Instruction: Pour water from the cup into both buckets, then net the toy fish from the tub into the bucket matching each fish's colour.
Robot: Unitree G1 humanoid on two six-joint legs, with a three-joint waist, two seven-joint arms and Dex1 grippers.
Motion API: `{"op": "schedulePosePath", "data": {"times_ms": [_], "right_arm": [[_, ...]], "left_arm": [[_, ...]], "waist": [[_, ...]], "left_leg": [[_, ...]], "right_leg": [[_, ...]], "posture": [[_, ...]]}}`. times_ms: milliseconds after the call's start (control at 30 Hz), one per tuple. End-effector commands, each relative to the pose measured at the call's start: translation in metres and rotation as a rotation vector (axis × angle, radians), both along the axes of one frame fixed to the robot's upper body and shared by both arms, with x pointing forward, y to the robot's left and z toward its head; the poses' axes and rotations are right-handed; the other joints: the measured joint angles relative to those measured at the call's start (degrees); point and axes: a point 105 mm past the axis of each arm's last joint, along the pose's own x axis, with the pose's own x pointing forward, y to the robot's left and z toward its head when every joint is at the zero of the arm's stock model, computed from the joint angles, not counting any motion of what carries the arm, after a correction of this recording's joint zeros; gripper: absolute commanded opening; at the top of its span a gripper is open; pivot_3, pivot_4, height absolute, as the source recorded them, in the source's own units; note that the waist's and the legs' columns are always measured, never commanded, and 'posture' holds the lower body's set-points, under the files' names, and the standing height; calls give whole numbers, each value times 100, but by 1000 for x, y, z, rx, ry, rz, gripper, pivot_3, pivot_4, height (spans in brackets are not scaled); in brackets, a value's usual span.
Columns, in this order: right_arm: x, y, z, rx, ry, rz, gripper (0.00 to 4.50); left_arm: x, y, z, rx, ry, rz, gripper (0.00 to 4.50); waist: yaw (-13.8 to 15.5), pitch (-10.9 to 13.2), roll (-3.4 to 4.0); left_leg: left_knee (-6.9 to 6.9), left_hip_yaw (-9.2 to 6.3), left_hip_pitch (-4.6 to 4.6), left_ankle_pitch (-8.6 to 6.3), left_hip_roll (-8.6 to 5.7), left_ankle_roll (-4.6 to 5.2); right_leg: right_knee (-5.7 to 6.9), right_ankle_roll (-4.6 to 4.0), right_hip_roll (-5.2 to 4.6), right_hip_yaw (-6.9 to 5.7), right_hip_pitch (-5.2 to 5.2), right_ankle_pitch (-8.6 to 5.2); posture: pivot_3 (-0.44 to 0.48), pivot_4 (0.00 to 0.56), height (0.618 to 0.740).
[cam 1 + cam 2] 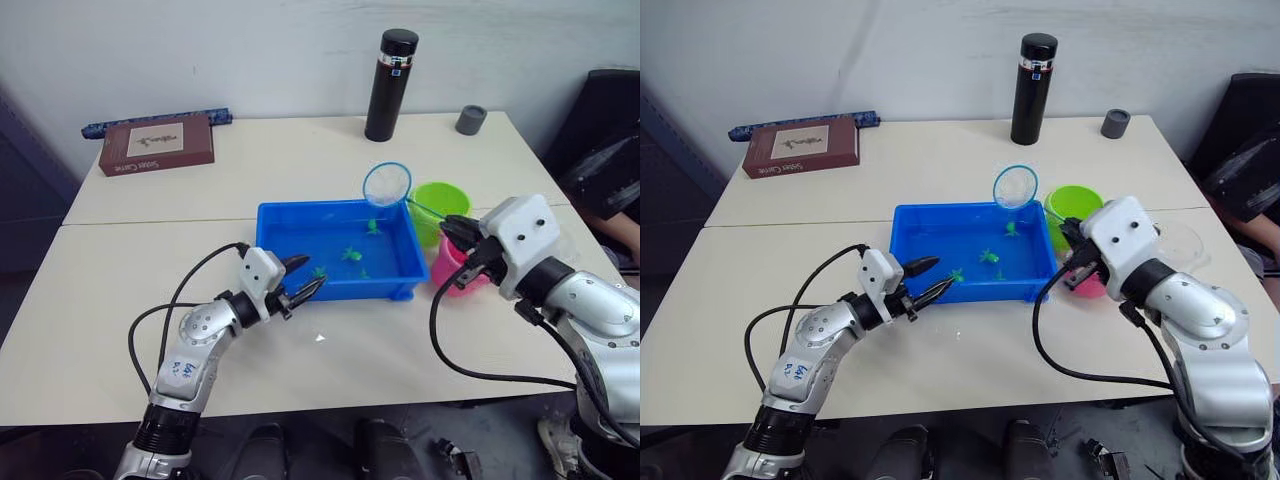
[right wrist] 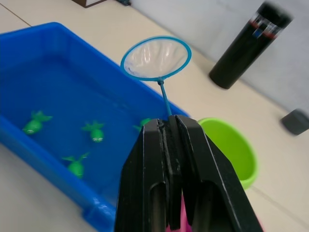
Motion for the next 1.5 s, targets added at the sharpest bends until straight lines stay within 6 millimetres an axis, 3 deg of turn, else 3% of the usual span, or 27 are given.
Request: {"op": "schedulePosePath", "data": {"times_ms": [33,200,500,1500], "right_arm": [[-3,4,-1,49,62,1,0],[-1,12,-19,163,246,-4,0],[14,15,-20,298,400,-85,0],[30,14,-61,440,582,-217,0]], "left_arm": [[-4,0,14,-9,-61,9,2675],[-5,1,14,-17,-60,35,2675],[-7,0,14,-22,-59,38,2675],[-9,-2,14,-32,-62,55,2675]], "waist": [[-2,0,0],[-16,0,0],[-16,0,0],[-32,0,0]], "left_leg": [[-2,0,0,0,1,0],[-9,1,-1,0,5,0],[-6,12,-25,2,4,-2],[-15,21,-33,2,5,-1]], "right_leg": [[0,0,0,-1,-1,0],[4,-4,4,-7,-9,-2],[26,-7,3,2,-53,-4],[31,-10,8,7,-72,-6]], "posture": [[0,150,740],[0,150,740],[0,150,740],[0,150,740]]}}
